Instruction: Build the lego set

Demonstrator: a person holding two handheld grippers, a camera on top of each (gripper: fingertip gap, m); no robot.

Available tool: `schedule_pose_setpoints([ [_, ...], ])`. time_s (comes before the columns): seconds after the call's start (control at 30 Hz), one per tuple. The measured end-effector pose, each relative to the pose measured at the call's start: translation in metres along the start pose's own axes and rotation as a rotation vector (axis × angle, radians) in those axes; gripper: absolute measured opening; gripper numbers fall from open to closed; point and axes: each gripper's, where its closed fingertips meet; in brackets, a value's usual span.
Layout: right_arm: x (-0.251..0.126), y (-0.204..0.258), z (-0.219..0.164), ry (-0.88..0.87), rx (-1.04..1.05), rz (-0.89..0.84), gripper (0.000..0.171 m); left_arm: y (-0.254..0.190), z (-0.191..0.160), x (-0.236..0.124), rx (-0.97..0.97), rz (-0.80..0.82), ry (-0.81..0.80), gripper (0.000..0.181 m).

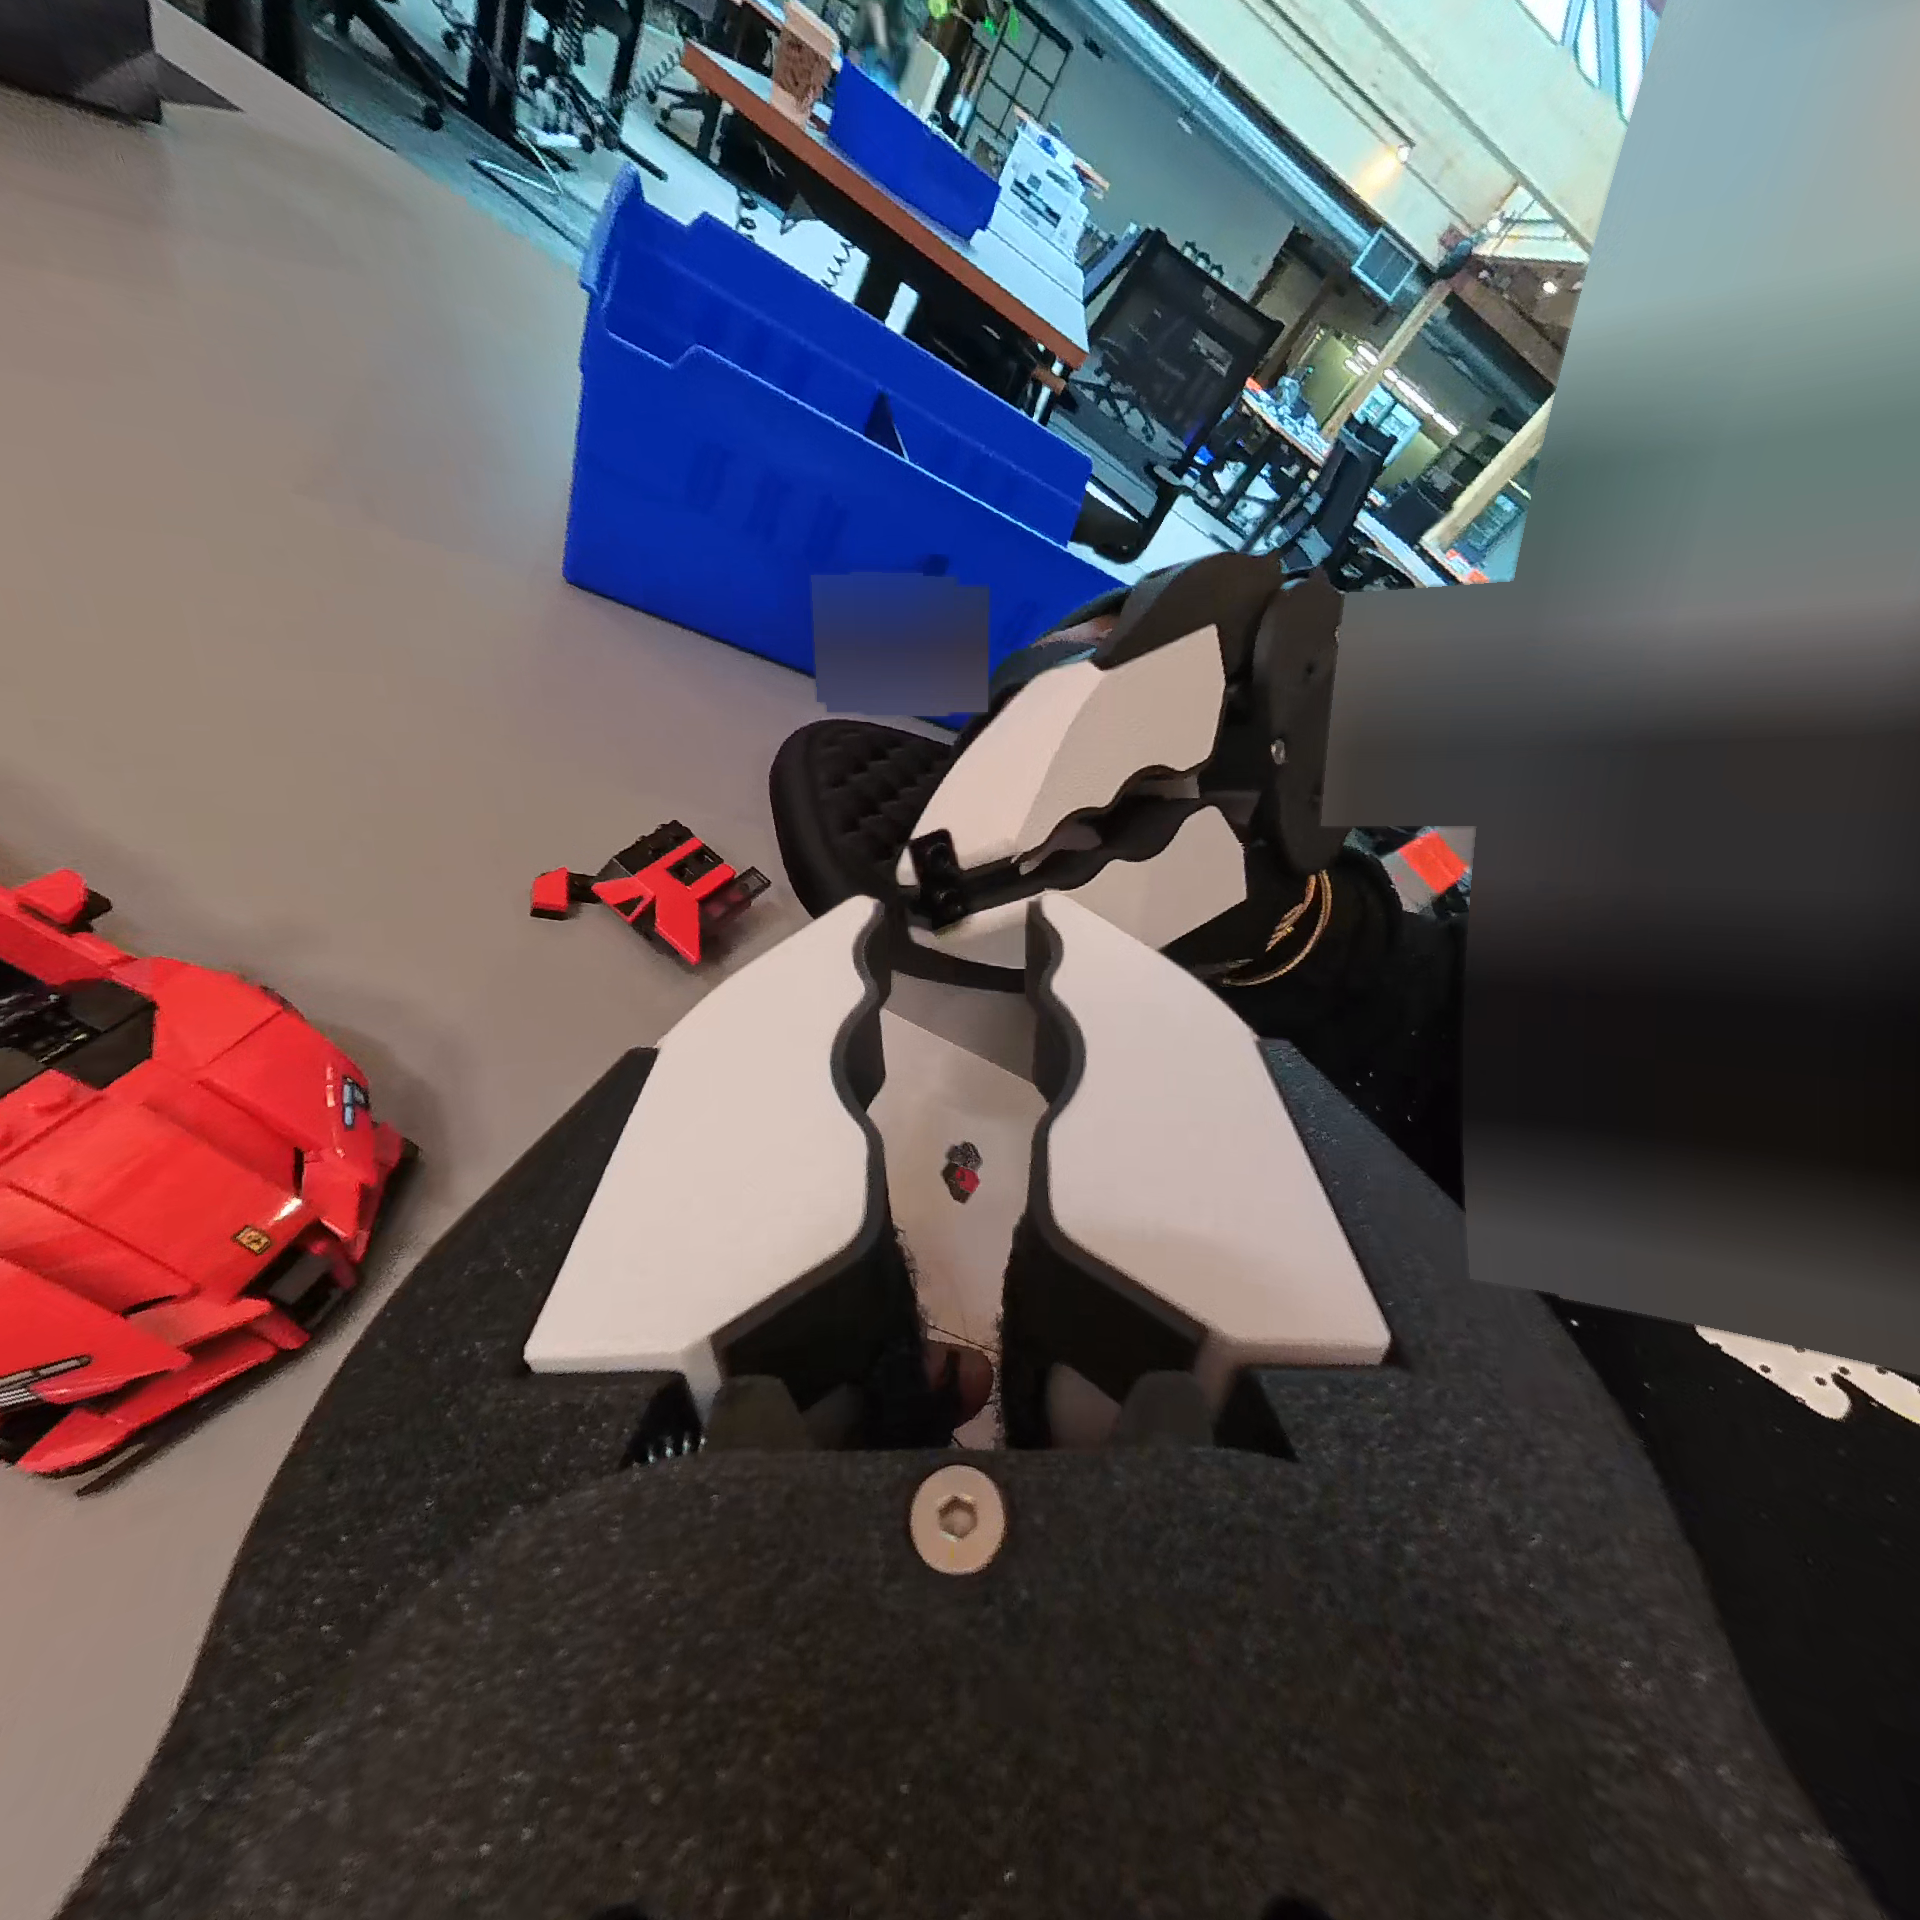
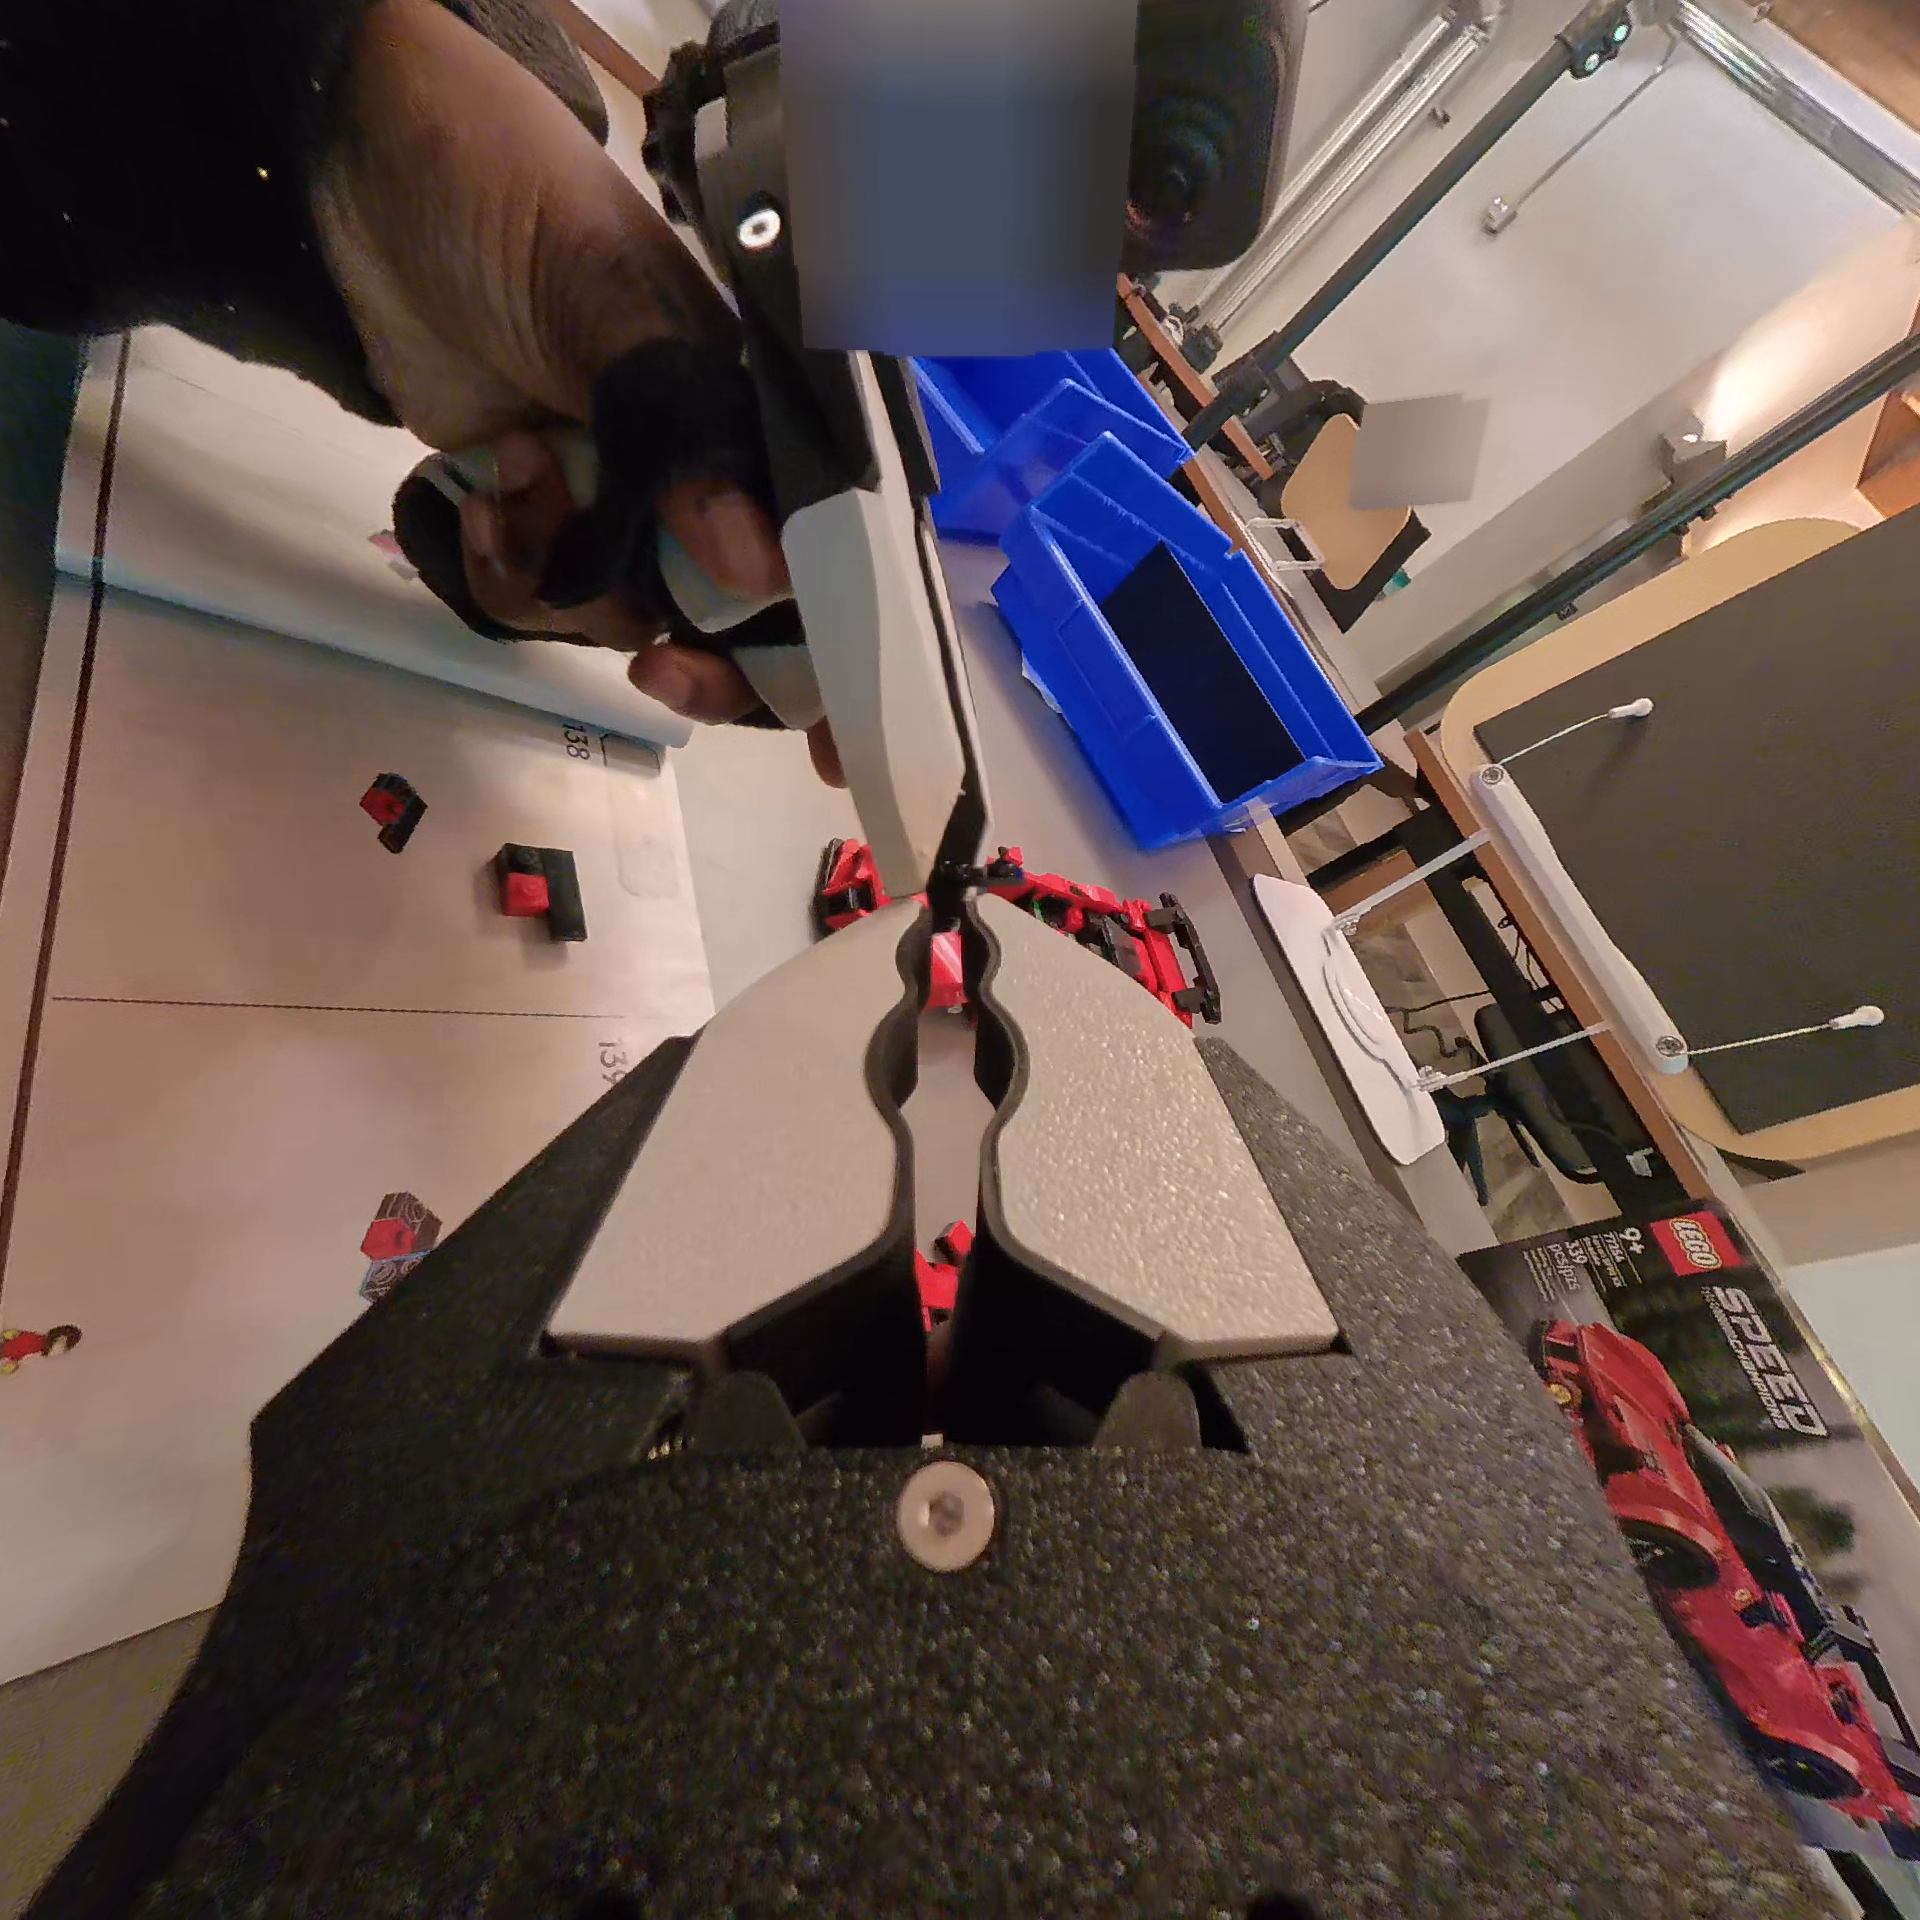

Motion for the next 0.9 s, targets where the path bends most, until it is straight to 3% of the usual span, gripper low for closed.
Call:
schedule_pose_setpoints([
  [0.1, 0.001, 0.002, 0.001, 0.002, -0.016, 0.008, 0.005, 0.008, 0.005, -0.003, 0.011, 0.053, -0.041, 0.024],
  [0.47, 0.0, 0.009, 0.008, -0.008, -0.002, 0.078, 0.005, -0.003, -0.002, -0.009, 0.069, -0.014, -0.044, 0.009],
  [0.7, -0.018, 0.015, 0.016, -0.215, 0.428, 0.33, 0.013, -0.003, -0.013, -0.028, 0.254, 0.055, -0.077, 0.009],
  [0.9, 0.004, 0.012, 0.027, -0.195, 0.719, 0.382, 0.006, 0.015, -0.019, -0.034, 0.494, 0.369, -0.112, 0.009],
])
Point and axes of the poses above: each gripper's, where its closed fingertips meet, x out along the fingers, z out of its top, y = z × x across the jaws, and after that the axes turned 12 degrees about z, right-handed
